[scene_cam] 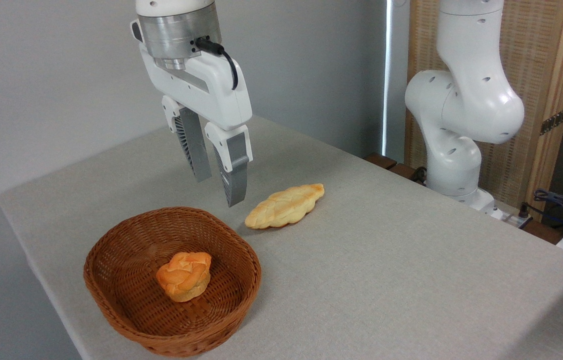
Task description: Put bread into the basket
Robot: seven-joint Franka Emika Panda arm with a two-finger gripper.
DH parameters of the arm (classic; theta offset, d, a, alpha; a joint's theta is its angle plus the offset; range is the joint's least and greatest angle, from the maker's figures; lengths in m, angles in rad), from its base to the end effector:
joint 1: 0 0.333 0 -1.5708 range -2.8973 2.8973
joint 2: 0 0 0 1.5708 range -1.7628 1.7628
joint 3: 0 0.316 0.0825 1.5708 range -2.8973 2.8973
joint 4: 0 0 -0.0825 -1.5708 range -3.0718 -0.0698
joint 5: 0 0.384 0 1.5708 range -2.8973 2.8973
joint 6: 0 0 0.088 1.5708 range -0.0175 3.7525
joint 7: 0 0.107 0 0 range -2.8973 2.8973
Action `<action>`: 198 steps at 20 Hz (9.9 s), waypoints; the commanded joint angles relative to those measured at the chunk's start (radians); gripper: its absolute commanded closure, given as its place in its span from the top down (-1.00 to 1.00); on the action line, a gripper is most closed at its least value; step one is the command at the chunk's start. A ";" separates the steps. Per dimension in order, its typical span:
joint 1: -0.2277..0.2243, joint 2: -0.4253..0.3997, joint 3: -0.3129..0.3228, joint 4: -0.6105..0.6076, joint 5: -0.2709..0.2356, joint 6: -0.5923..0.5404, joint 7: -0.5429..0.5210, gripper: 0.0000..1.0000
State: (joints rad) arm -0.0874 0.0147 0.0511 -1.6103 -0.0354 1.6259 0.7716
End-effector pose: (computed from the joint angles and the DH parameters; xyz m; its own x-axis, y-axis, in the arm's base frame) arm 0.5626 -0.0242 0.6025 0.6924 -0.7211 0.0247 -0.7215 -0.6920 0.0242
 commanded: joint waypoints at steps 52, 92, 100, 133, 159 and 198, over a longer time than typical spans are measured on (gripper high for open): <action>-0.034 -0.205 -0.111 -0.476 -0.115 0.178 0.000 1.00; -0.038 -0.242 -0.212 -0.728 -0.075 0.299 -0.060 0.99; -0.038 -0.242 -0.214 -0.731 -0.041 0.298 -0.057 0.32; -0.037 -0.142 -0.123 -0.343 0.043 0.054 -0.014 -0.05; -0.035 0.090 -0.102 0.007 -0.093 0.175 -0.060 1.00; -0.032 -0.084 -0.008 -0.023 -0.040 -0.064 -0.012 1.00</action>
State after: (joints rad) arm -0.1091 -0.0429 0.0246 -1.5955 -0.0902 1.5607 0.7408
